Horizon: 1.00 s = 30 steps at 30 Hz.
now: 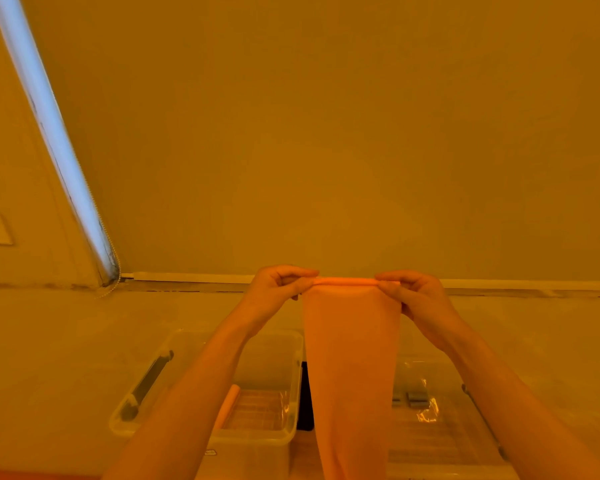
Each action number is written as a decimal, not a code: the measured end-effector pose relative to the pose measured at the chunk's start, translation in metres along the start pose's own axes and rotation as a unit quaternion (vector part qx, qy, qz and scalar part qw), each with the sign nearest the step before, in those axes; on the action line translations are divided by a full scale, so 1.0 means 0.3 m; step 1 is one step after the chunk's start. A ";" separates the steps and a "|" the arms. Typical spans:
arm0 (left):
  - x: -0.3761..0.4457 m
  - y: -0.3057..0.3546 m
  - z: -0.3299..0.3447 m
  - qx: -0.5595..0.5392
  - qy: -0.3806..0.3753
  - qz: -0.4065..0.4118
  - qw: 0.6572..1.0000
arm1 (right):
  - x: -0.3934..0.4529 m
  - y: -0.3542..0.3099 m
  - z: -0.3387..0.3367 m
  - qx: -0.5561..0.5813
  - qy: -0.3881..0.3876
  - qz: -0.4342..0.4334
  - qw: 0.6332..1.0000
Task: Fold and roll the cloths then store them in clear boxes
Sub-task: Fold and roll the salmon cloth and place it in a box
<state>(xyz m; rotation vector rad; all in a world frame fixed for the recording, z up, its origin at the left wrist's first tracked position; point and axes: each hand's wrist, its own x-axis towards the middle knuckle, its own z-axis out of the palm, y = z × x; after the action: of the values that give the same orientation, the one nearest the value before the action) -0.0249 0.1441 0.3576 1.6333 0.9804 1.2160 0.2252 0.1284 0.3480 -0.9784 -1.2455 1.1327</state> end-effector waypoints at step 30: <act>0.010 -0.015 -0.015 0.040 0.031 0.023 0.998 | 0.019 0.000 0.042 -0.085 -0.014 -0.013 0.996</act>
<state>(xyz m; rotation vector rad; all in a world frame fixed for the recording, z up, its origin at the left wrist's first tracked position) -0.0289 0.1492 0.3550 1.6986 1.0473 1.2788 0.2127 0.1334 0.3503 -1.0733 -1.3918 1.0368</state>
